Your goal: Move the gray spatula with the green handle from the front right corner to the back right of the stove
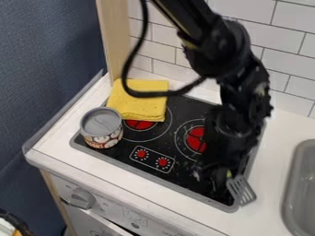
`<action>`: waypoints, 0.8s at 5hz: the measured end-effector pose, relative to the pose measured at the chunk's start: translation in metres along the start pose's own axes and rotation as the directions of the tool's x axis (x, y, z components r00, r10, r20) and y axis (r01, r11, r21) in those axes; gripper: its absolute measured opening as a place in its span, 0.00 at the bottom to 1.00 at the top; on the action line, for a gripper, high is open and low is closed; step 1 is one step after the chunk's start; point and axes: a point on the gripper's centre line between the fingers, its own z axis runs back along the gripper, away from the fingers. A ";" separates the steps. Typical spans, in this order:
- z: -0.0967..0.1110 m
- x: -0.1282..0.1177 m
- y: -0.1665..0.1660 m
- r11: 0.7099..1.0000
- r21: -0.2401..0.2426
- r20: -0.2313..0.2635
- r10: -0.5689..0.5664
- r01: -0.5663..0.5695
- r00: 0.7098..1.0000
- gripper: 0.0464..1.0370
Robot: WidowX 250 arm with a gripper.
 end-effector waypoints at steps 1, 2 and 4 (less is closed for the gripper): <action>0.015 0.010 -0.013 0.997 -0.020 0.007 0.070 -0.069 0.998 0.28; 0.029 0.032 -0.031 0.977 -0.066 0.003 0.202 -0.202 0.979 0.28; 0.028 0.079 -0.067 0.925 -0.133 0.095 0.370 -0.356 0.924 0.28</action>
